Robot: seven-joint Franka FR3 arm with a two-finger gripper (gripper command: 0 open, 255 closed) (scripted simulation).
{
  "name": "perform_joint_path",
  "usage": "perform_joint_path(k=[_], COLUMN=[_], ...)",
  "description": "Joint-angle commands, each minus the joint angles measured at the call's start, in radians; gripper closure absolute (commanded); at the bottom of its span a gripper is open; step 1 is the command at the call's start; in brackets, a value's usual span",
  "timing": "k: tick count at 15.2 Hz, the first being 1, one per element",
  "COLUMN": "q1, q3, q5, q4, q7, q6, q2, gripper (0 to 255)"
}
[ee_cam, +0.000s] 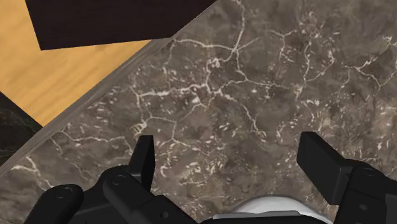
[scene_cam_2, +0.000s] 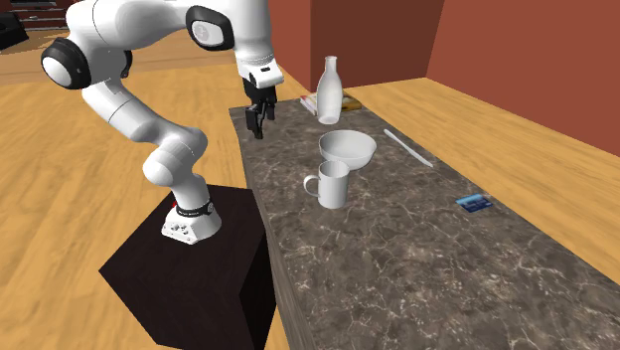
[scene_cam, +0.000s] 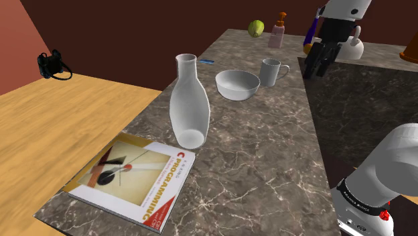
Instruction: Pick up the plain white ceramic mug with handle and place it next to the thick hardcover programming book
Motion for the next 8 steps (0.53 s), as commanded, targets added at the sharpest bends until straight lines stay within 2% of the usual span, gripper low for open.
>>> perform_joint_path(k=[1,8], q1=[0.000,-0.002], q3=[0.000,-0.015], q5=[0.000,-0.068], q4=[0.000,0.119], q7=[0.000,-0.071], q6=[0.000,0.150], q2=[0.000,0.228], gripper=[0,0])
